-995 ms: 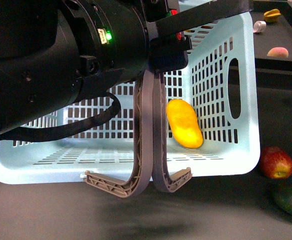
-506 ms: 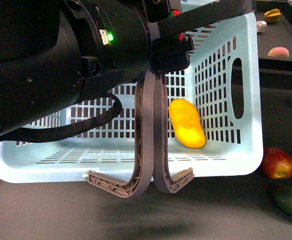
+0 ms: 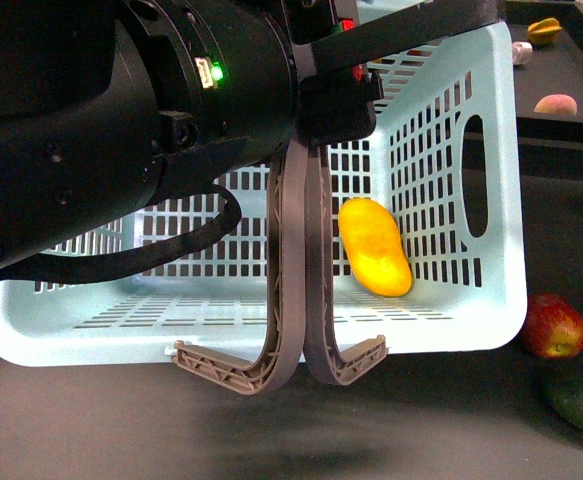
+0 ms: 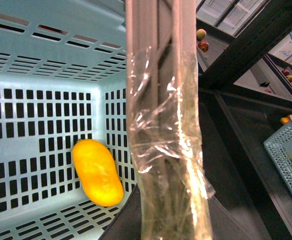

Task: Pick mango with right arm and hold basket with left

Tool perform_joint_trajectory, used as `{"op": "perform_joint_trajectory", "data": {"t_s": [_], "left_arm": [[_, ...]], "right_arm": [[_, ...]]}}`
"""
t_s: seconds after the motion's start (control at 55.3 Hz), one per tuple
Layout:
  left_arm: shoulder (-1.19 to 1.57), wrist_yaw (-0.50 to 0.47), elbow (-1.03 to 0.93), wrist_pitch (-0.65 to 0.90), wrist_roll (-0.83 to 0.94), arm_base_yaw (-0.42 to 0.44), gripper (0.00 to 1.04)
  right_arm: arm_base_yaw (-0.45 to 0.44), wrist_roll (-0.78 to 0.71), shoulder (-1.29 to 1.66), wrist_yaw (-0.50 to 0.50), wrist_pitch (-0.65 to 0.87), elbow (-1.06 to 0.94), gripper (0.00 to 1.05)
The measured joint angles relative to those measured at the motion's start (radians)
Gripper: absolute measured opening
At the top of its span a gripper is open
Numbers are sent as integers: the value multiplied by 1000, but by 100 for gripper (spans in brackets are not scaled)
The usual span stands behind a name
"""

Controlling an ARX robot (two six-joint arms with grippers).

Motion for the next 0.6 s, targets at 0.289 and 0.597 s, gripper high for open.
{"op": "perform_joint_trajectory", "data": {"t_s": [0.289,0.597], "left_arm": [[0,0,0,0,0,0,7],[0,0,0,0,0,0,7]], "right_arm": [[0,0,-125,0,-114,0,2],[0,0,-222,-1,-211,0,2]]}}
